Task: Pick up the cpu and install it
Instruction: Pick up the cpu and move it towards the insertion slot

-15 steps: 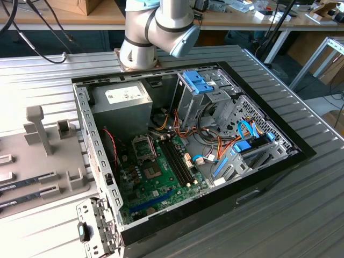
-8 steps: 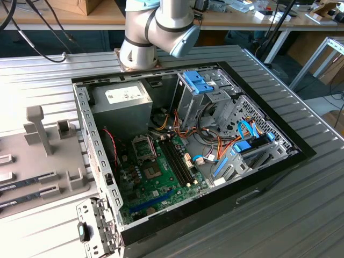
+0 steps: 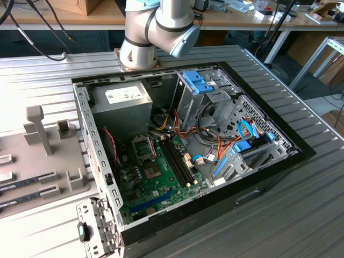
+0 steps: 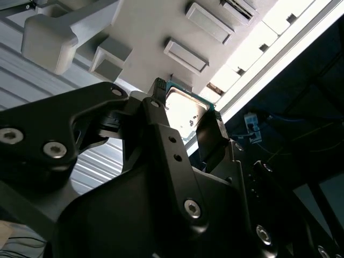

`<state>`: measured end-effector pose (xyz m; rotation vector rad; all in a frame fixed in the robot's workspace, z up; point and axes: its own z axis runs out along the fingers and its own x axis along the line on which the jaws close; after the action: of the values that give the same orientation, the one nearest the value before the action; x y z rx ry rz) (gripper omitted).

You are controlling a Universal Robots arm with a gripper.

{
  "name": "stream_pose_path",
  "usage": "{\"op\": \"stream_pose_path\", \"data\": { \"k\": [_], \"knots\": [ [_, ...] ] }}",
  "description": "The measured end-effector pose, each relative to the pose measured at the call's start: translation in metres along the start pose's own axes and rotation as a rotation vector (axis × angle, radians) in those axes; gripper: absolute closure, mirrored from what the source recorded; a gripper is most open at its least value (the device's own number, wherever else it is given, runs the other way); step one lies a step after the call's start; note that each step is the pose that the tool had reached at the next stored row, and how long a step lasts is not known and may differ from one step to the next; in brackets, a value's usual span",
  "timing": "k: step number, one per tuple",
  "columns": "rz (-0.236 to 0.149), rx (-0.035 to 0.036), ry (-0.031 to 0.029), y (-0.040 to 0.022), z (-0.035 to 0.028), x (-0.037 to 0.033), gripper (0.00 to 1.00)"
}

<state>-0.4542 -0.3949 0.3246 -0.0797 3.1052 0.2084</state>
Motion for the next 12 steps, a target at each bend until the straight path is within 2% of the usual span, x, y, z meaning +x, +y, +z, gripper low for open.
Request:
{"op": "stream_pose_path", "data": {
  "k": [4,12],
  "knots": [
    [0.0,-0.0006,0.0001,0.0004,-0.003,-0.0001,0.53],
    [0.0,-0.0033,-0.0001,0.0018,-0.0136,-0.0004,0.53]
  ]
}}
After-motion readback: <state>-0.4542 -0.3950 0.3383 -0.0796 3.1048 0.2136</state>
